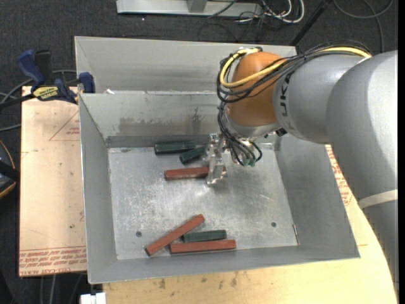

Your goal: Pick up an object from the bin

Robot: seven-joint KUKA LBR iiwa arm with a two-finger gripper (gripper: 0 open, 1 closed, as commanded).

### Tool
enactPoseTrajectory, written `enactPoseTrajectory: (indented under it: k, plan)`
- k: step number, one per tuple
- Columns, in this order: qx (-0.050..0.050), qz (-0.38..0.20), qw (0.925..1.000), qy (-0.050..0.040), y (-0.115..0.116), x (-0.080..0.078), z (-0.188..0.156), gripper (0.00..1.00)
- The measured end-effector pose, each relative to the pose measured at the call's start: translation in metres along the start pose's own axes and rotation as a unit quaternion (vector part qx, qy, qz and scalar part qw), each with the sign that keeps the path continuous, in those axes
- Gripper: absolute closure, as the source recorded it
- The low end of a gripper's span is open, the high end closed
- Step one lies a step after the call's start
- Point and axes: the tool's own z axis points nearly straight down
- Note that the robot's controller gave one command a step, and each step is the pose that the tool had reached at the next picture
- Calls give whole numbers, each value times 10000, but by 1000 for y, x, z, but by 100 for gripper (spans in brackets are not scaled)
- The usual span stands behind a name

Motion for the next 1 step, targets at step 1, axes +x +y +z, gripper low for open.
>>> enactPoseTrajectory:
  k: [1]
  plan:
    - [-5, -110, 9999, 84, -4, 4, -133, 100]
